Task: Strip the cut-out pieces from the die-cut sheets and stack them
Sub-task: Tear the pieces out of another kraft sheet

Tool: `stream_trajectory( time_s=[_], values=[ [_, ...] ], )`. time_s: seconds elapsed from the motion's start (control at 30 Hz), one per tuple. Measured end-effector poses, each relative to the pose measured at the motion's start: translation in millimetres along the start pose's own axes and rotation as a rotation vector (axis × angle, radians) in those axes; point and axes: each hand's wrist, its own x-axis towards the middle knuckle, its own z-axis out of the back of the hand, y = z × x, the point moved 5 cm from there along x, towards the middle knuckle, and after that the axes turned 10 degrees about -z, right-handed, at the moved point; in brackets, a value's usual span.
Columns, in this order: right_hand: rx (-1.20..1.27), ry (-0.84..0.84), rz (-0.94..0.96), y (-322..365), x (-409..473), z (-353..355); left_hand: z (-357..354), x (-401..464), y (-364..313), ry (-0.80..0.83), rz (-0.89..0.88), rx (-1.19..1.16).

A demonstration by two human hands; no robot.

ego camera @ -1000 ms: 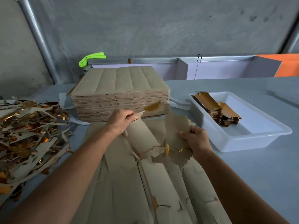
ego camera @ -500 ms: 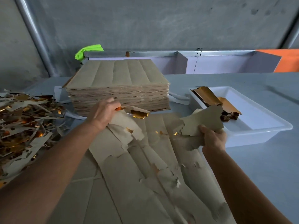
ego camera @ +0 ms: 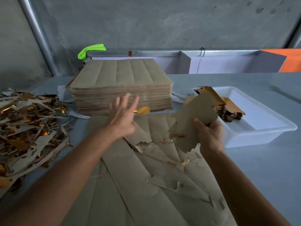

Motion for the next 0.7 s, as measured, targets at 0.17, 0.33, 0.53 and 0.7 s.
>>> stream_trajectory(
  time_s=[0.17,0.33,0.53,0.7],
  values=[
    [0.154,0.011,-0.009,9,-8,-11,-13,-16,-101,0.097,-0.046,-0.606],
    [0.289,-0.154,-0.069,12,-9,-1,-33,-38,-114,0.036,-0.016,-0.687],
    [0.218,-0.182,-0.078,15,-2,17,-26,-72,-110,0.192,-0.407,-0.315],
    [-0.571,-0.043,0.287,39,-9,12,-21,-100,-137,0.234,-0.450,-0.348]
  ],
)
